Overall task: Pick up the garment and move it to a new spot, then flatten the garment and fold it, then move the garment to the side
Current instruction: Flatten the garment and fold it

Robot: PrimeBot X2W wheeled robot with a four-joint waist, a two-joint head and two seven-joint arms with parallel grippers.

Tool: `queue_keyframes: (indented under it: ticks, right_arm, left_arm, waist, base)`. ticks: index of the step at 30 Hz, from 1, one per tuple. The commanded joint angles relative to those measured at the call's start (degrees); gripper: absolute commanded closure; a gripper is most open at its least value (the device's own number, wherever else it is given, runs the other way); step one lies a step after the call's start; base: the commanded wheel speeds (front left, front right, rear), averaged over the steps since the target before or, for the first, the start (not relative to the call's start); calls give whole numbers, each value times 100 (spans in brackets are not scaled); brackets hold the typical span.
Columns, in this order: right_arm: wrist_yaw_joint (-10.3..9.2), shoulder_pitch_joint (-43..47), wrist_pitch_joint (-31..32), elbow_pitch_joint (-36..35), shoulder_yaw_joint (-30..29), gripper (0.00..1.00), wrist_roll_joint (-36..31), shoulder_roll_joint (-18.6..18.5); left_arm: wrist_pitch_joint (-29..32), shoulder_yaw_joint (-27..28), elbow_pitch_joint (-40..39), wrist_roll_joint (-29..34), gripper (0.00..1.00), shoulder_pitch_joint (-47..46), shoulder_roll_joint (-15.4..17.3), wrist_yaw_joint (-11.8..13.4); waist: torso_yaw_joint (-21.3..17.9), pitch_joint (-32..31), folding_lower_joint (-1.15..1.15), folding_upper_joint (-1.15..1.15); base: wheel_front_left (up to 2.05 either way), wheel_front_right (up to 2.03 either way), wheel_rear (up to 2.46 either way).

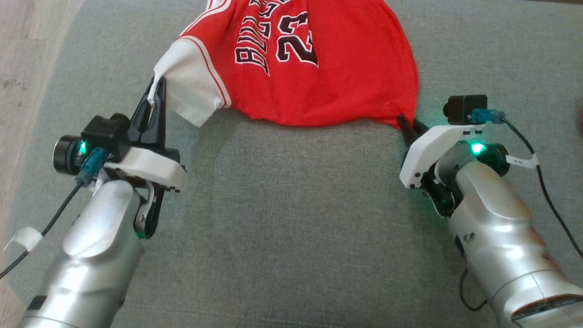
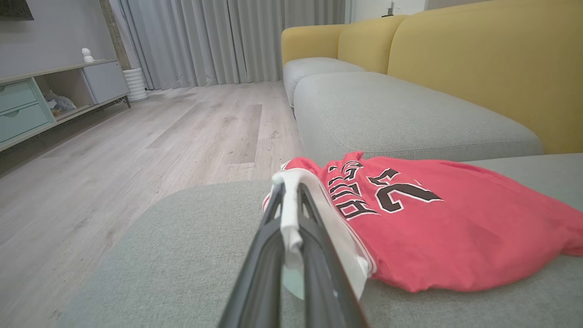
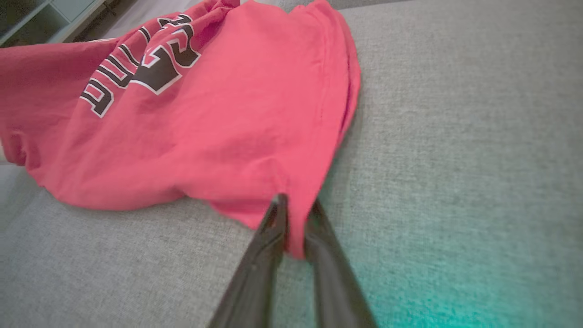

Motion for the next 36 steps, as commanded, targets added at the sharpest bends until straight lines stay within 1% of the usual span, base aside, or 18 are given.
queue_keyframes:
  ticks: [1,6,11,13,19,24,28,32,35,36]
  right_arm:
    - [37,-85,-153,81,120,100,47,99]
    - [37,-193,-555,454,-106,100,-48,99]
    - [37,-154,-829,779,-487,100,-280,41]
    - [37,5,-978,936,-709,100,-405,-80]
    - [37,555,-1066,963,-887,100,-425,-95]
    - [37,1096,-1041,724,-916,100,-368,-73]
    - [37,1578,-994,399,-1011,100,-373,-67]
    - [37,2056,-881,-128,-1163,100,-438,-34]
    - [37,2379,-778,-670,-1368,100,-507,5]
    - [37,2473,-771,-880,-1453,63,-565,18]
  left_arm:
    - [-54,236,-65,55,100,-122,198,38]
    - [-54,266,105,109,100,-15,290,65]
    - [-54,230,262,151,100,146,360,73]
    - [-15,146,387,168,100,346,404,56]
    - [184,-81,408,146,100,977,449,-6]
    - [342,-253,152,122,100,1600,489,47]
    - [469,-320,-193,82,100,2061,511,214]
    - [585,-361,-615,55,100,2418,557,387]
    - [673,-388,-864,28,100,2611,587,474]
    - [697,-390,-925,20,100,2651,594,503]
  waist:
    - [-28,-45,0,0]
    - [-165,-262,0,0]
    - [-296,-516,0,0]
    - [-395,-735,0,0]
    - [-576,-1167,0,0]
    - [-661,-1466,0,0]
    - [-680,-1687,0,0]
    - [-667,-1768,0,0]
    - [-657,-1775,0,0]
    - [-654,-1768,0,0]
  base:
    - [0,0,0]
    - [0,0,0]
    - [0,0,0]
    - [0,0,0]
    - [0,0,0]
    - [0,0,0]
    - [0,0,0]
    - [0,0,0]
    - [0,0,0]
    - [0,0,0]
